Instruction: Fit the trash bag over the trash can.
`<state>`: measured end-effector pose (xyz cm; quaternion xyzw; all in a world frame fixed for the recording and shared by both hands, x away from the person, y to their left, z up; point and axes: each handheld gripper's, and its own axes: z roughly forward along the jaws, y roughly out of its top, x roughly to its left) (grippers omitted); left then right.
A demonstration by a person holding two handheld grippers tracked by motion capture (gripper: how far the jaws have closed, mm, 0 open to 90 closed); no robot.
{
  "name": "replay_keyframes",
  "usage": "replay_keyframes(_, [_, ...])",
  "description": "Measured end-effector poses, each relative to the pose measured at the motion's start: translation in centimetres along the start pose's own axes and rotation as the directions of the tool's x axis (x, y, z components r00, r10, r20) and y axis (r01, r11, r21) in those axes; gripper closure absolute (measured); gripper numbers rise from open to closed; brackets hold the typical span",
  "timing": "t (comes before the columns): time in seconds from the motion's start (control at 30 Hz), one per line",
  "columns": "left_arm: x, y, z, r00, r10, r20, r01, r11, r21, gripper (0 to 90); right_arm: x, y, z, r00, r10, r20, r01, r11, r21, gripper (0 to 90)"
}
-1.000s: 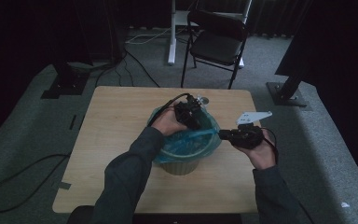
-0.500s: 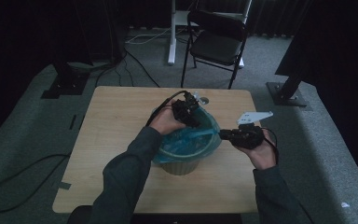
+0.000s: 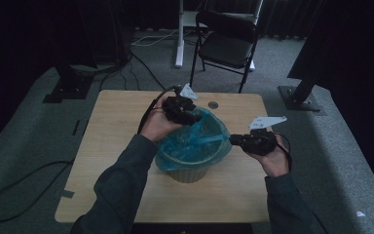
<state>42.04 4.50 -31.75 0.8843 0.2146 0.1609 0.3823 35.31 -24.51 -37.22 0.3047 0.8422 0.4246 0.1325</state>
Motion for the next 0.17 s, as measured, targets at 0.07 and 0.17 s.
replay_keyframes(0.07, [0.2,-0.4,-0.8,0.9998,-0.007,-0.016,0.007,0.9998,-0.016,51.1,-0.1,0.0,-0.1,1.0000,0.001,0.004,-0.001,1.000,-0.004,80.2])
replay_keyframes(0.17, [0.5,-1.3,-1.9,0.9989,-0.028,-0.036,0.027,0.9989,-0.038,50.9,-0.2,0.0,-0.4,0.9999,0.004,0.010,-0.004,1.000,-0.012,78.7])
